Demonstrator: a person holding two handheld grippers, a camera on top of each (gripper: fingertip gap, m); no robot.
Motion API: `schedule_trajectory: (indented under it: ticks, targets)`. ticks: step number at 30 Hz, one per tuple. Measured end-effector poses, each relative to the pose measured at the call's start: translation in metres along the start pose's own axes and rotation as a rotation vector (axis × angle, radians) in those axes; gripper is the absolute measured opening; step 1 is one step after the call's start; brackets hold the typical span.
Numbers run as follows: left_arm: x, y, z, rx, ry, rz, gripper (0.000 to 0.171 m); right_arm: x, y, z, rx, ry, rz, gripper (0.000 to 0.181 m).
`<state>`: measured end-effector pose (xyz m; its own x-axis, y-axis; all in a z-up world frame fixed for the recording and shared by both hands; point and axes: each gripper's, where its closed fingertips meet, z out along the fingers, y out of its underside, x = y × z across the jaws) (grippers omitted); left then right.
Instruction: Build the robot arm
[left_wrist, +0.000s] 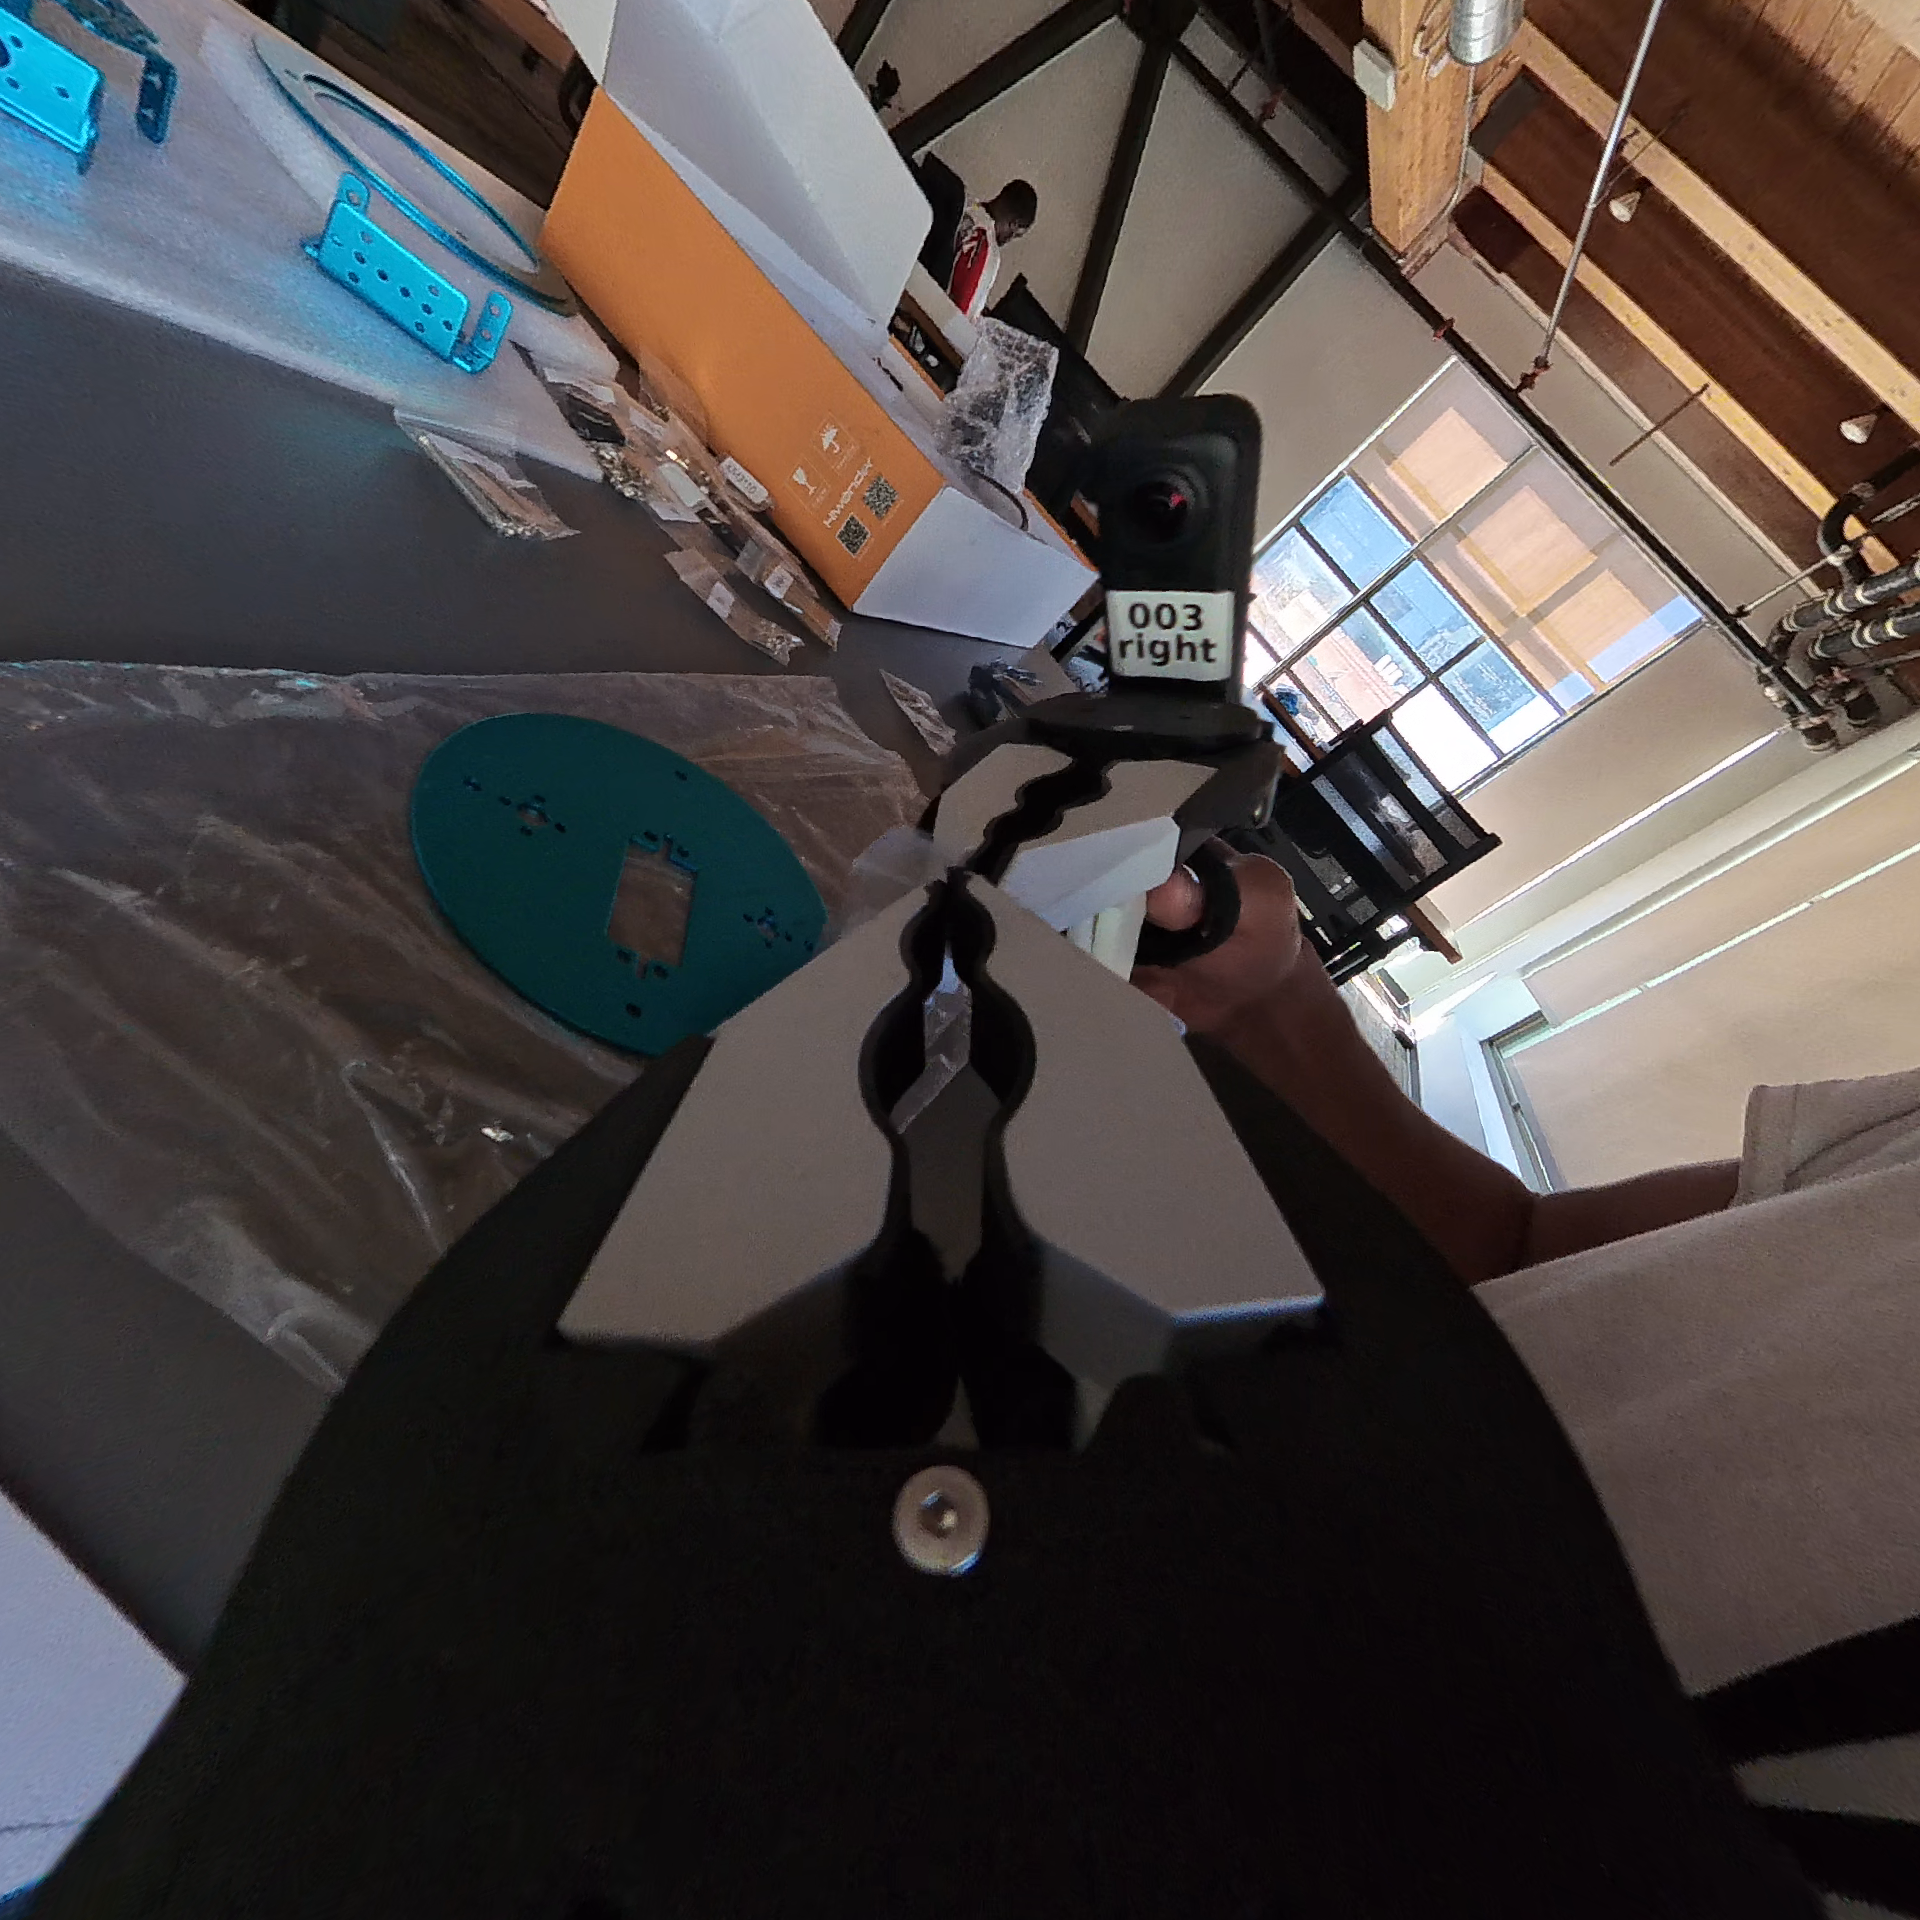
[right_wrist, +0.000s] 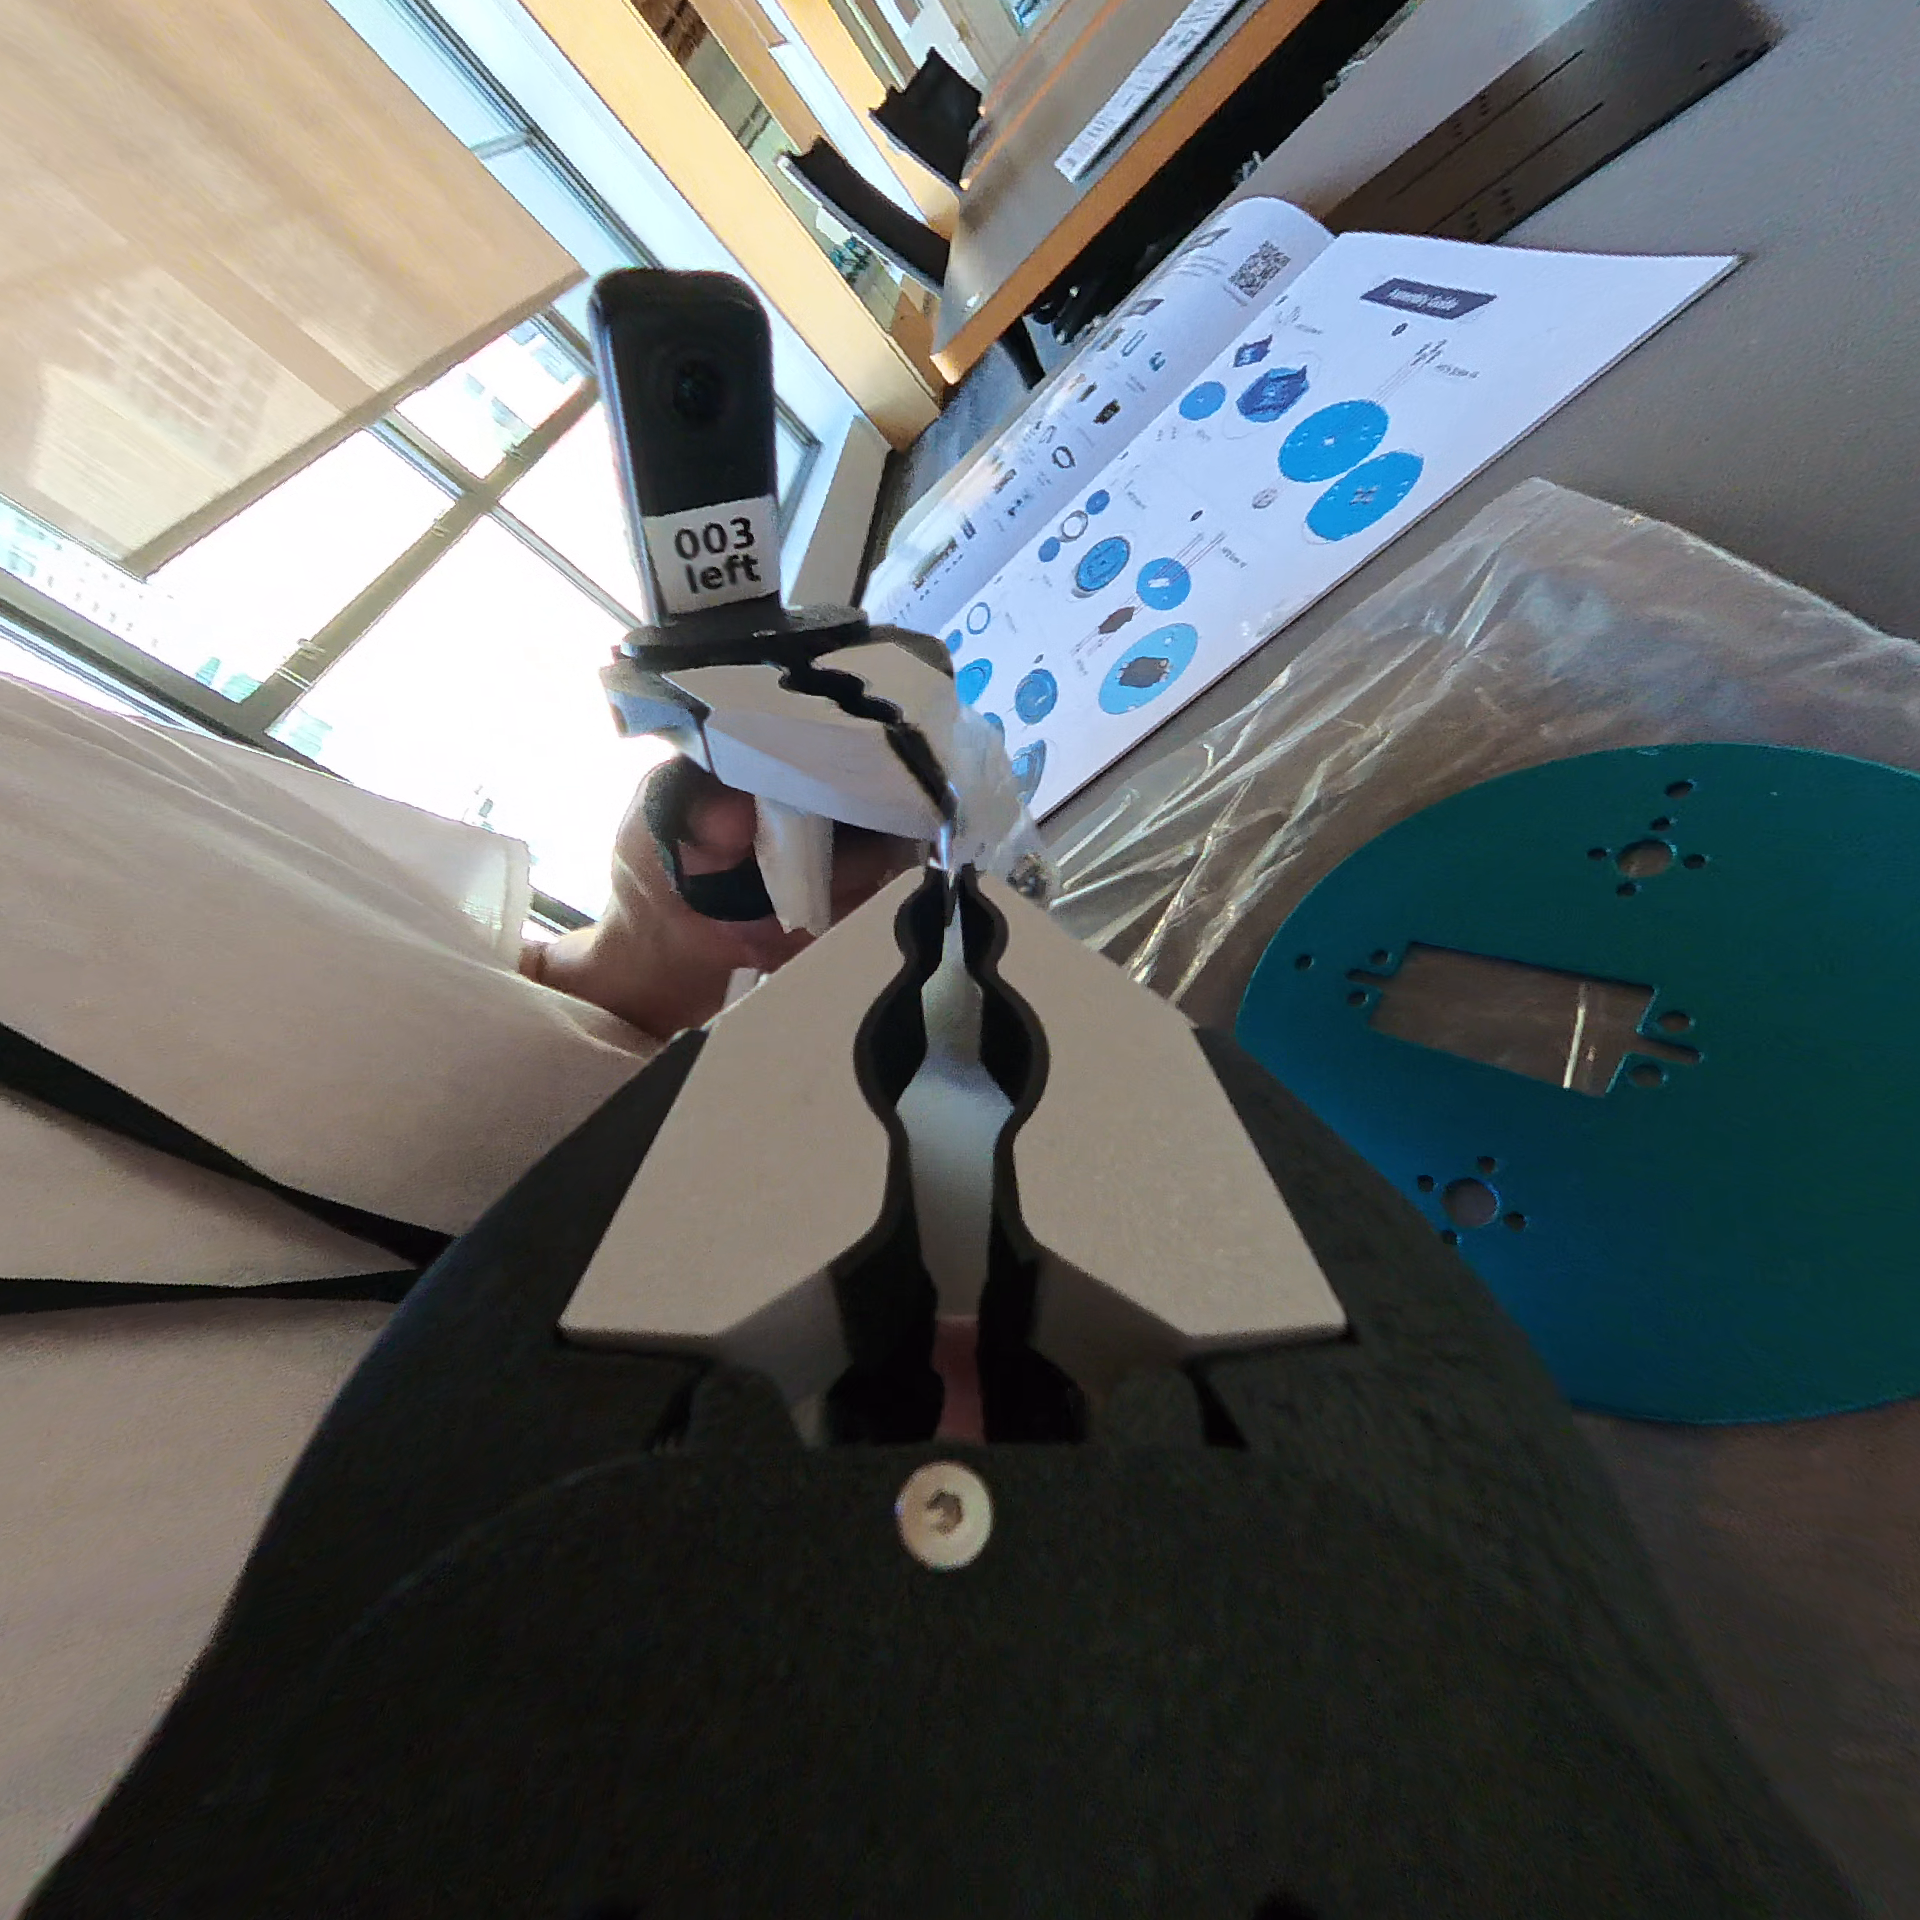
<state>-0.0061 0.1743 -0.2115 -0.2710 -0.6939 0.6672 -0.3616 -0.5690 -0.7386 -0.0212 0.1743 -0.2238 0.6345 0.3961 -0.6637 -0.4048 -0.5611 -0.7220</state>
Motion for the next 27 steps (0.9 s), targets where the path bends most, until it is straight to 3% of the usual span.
schedule_trajectory:
  ticks: [9, 17, 21, 27]
  targets:
    - [-0.018, 0.016, 0.001, -0.137, -0.130, 0.018, 0.000, 0.014, 0.012, 0.004, -0.075, 0.117, -0.072, 0.015]
    - [-0.022, 0.027, -0.001, -0.173, -0.140, -0.003, 0.000, 0.020, 0.008, -0.005, -0.068, 0.146, -0.071, 0.022]
    - [-0.025, 0.030, 0.001, -0.186, -0.152, 0.002, 0.000, 0.039, 0.017, -0.010, -0.113, 0.228, -0.050, 0.021]
    - [-0.033, 0.030, 0.008, -0.210, -0.181, 0.011, 0.000, 0.041, 0.019, -0.013, -0.116, 0.198, 0.003, 0.016]
